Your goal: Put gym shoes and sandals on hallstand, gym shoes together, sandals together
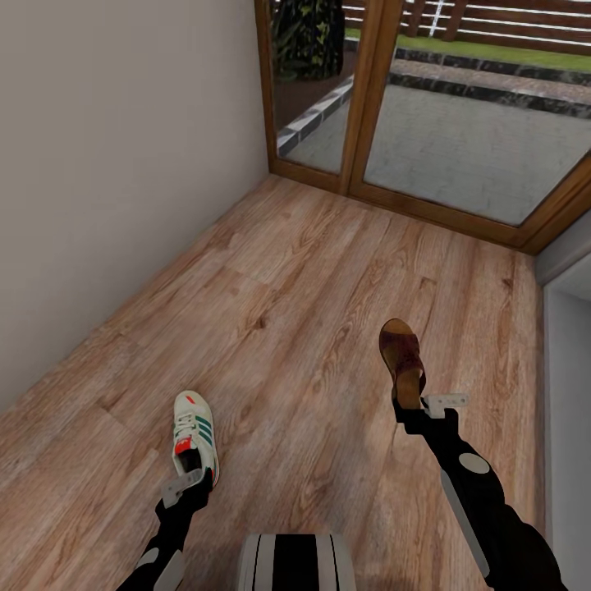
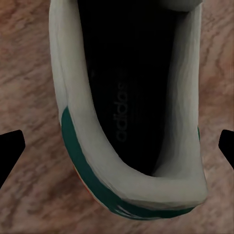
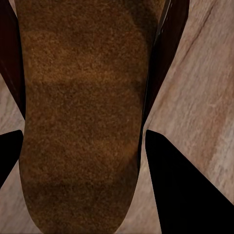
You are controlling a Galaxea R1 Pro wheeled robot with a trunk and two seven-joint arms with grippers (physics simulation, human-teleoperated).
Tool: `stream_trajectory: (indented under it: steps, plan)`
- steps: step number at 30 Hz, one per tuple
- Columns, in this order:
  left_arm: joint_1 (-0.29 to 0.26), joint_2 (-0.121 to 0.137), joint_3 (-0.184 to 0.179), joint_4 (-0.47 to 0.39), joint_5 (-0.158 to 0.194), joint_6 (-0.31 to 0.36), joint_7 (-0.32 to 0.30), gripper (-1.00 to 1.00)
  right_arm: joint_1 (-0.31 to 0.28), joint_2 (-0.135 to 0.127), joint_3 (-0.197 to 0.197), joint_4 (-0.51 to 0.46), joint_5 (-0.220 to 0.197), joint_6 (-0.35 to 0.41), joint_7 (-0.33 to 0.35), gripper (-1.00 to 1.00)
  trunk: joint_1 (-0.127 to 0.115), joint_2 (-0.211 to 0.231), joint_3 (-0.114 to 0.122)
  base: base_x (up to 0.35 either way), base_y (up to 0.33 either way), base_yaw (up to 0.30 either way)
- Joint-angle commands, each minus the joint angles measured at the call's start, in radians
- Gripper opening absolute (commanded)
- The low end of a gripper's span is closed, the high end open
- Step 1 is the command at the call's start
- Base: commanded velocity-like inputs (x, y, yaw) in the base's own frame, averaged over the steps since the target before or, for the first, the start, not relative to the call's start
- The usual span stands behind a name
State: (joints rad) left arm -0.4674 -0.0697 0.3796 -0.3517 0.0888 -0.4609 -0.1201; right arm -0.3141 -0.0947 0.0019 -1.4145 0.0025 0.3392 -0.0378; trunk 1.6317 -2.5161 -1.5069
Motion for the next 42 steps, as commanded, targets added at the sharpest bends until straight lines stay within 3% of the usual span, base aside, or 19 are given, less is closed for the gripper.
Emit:
stream_trajectory:
  steps: [1,5,10,33,34,42]
  plan:
    - [0.000,-0.001,0.005,0.000,0.009,-0.001,-0.010,1.00,0.000,0.000,0.001,-0.001,-0.003,0.006,-0.005,-1.00,0.000,0.000,-0.001,0.000,0.000,0.000]
    - [-0.001,0.000,0.005,0.000,0.010,0.000,-0.009,1.00,0.000,0.000,0.001,-0.001,-0.003,0.005,-0.005,-1.00,0.000,0.000,-0.006,0.000,0.000,0.000]
    - [-0.002,0.000,0.005,0.000,0.011,0.001,-0.009,1.00,0.000,0.001,0.001,-0.001,-0.003,0.005,-0.005,-1.00,0.002,-0.001,-0.029,0.000,0.000,0.000]
    - [-0.002,-0.001,0.007,0.000,0.011,-0.001,-0.009,1.00,0.000,0.001,0.001,-0.001,-0.003,0.006,-0.005,-1.00,0.002,-0.001,-0.030,0.022,-0.015,0.000]
    - [-0.002,-0.001,0.007,0.000,0.011,-0.001,-0.009,-1.00,0.000,0.001,0.001,-0.001,-0.003,0.006,-0.005,-1.00,0.002,-0.001,-0.030,0.003,-0.002,0.000]
    - [-0.002,0.001,0.008,0.000,0.017,-0.002,-0.009,-1.00,0.000,0.001,0.002,-0.001,-0.003,0.006,-0.005,-1.00,0.002,-0.001,-0.030,0.000,0.000,0.000]
